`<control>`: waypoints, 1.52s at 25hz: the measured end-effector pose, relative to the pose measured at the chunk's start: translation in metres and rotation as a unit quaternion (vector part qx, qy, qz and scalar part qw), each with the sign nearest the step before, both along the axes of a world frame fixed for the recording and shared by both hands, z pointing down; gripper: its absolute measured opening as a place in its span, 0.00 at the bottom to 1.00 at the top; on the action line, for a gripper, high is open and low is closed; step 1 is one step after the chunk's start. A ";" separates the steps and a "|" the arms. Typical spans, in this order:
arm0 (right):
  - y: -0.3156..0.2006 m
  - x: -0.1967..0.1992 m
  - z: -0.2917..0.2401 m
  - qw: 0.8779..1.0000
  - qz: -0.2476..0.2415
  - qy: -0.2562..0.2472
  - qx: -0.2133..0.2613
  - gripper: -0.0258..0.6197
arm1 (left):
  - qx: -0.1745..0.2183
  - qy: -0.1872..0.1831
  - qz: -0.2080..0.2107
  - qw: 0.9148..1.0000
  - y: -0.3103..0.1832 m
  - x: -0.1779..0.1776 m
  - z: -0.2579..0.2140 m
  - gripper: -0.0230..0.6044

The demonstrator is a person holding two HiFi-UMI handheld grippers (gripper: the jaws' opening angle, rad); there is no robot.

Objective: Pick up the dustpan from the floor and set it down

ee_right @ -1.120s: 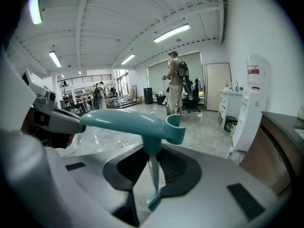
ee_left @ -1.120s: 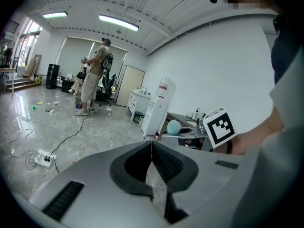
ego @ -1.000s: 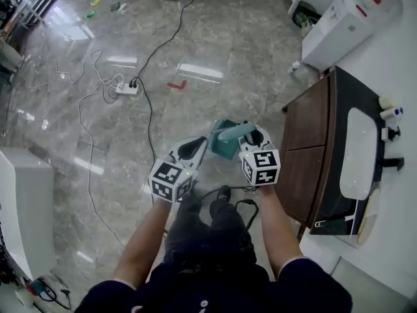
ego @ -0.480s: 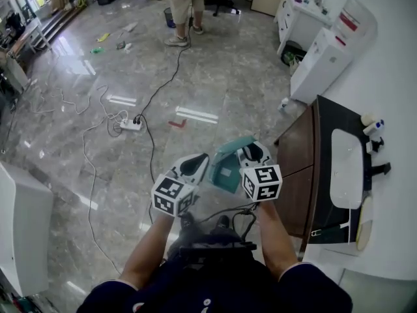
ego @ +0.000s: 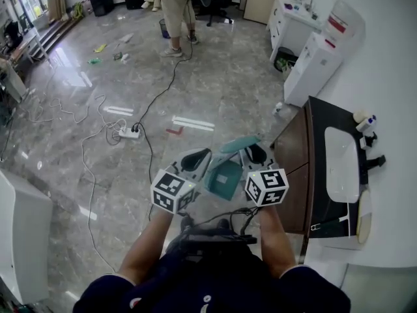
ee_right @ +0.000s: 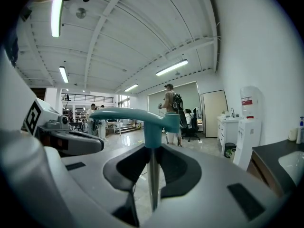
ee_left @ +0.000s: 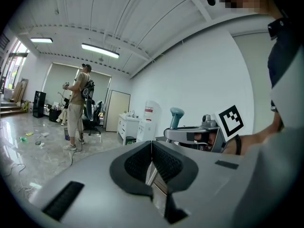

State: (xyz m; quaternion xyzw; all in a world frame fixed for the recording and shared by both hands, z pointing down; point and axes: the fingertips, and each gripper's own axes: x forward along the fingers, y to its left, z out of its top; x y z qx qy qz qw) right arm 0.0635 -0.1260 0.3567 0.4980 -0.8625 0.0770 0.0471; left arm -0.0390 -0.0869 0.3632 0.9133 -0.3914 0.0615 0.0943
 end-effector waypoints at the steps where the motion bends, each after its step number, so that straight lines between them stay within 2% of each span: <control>1: 0.002 0.000 -0.003 1.000 0.000 -0.002 0.002 0.18 | 0.001 0.001 -0.001 1.000 0.000 0.000 -0.002 0.06; 7: 0.011 -0.004 -0.014 1.000 -0.001 -0.009 0.015 0.18 | 0.016 0.012 -0.002 1.000 0.002 -0.003 -0.013 0.06; 12: 0.015 -0.008 -0.020 1.000 -0.002 -0.007 0.023 0.18 | 0.020 0.002 0.003 1.000 0.005 -0.005 -0.016 0.06; 16: 0.017 -0.005 -0.022 1.000 0.000 -0.006 0.024 0.18 | 0.019 0.017 0.002 1.000 0.004 -0.003 -0.017 0.06; 24: 0.018 -0.001 -0.023 1.000 0.004 -0.006 0.027 0.18 | 0.031 0.007 0.010 0.999 0.007 0.003 -0.015 0.06; 38: 0.015 0.007 -0.015 1.000 0.010 -0.005 0.019 0.18 | 0.021 0.007 0.012 1.000 0.005 0.011 -0.010 0.06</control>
